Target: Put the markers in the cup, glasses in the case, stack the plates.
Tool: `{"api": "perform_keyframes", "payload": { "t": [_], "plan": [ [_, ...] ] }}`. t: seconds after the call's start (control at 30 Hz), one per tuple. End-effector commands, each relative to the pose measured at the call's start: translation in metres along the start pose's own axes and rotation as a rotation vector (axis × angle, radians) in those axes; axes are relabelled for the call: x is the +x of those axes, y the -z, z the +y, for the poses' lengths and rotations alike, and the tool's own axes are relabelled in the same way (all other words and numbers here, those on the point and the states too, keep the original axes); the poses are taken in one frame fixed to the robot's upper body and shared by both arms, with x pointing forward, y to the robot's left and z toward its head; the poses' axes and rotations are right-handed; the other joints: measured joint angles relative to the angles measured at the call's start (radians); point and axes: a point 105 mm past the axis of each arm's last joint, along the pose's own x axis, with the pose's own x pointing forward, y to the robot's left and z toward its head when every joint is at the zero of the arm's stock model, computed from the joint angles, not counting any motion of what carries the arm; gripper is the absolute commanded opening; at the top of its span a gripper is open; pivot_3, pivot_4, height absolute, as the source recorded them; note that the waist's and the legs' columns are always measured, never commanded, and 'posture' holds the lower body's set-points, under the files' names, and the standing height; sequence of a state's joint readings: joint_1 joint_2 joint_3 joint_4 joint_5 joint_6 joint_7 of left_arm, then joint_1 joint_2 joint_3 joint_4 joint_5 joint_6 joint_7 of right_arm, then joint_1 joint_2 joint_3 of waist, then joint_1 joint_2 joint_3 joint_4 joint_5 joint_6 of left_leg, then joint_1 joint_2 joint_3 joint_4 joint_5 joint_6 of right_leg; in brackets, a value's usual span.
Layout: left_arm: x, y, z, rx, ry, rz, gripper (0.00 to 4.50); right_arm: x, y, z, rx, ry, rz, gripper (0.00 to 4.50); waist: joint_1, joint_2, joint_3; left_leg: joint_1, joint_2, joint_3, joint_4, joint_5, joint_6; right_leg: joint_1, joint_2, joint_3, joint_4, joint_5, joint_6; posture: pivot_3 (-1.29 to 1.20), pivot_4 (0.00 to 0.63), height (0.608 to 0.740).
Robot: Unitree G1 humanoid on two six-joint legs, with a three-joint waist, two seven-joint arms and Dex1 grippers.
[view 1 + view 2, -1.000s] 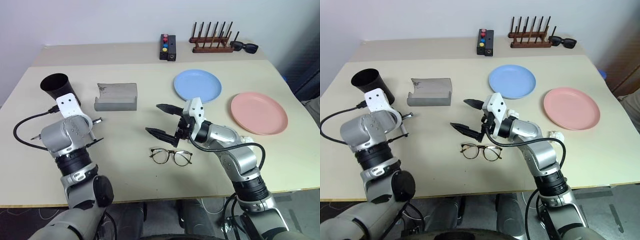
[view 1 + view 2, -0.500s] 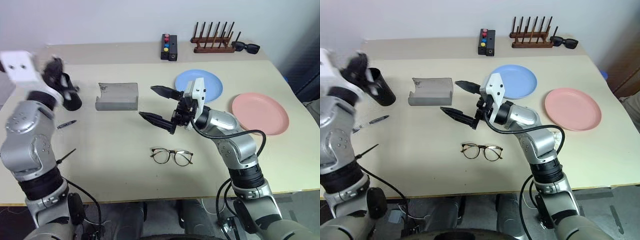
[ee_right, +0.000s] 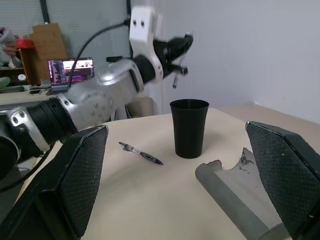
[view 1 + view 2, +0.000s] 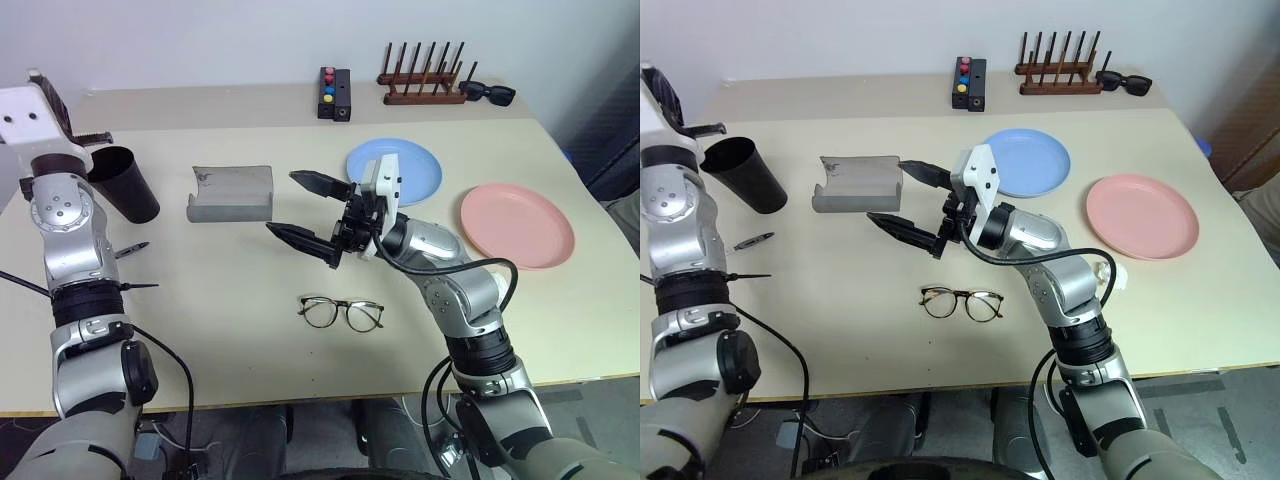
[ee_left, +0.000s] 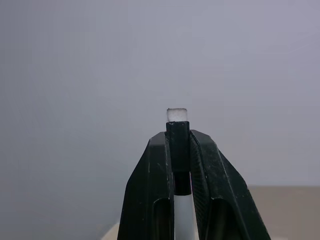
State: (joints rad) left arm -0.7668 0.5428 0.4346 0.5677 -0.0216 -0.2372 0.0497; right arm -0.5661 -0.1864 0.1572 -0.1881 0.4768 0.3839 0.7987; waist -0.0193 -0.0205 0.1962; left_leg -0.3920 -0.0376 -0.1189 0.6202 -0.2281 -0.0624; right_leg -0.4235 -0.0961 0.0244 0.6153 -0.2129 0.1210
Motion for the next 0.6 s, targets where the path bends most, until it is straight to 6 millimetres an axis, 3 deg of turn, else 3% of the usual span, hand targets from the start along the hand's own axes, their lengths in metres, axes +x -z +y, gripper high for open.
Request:
{"api": "perform_keyframes", "payload": {
  "t": [0.03,0.6],
  "plan": [
    [0.009,-0.016,0.005,-0.002,-0.023,-0.093,0.03,0.003,-0.018,0.006,0.005,-0.017,-0.084,4.5,0.001,0.0,0.0,0.0,0.0,0.0,0.0,0.0,0.0,0.0,0.0,0.0,0.0,0.0,0.0,0.0,0.15,0.739],
    [-0.004,0.022,-0.018,-0.058,0.027,-0.026,0.03,0.006,-0.02,0.017,0.082,-0.052,-0.11,4.5,0.001,0.0,0.0,0.0,0.0,0.0,0.0,0.0,0.0,0.0,0.0,0.0,0.001,0.0,0.0,0.0,0.15,0.739]
  ]
}}
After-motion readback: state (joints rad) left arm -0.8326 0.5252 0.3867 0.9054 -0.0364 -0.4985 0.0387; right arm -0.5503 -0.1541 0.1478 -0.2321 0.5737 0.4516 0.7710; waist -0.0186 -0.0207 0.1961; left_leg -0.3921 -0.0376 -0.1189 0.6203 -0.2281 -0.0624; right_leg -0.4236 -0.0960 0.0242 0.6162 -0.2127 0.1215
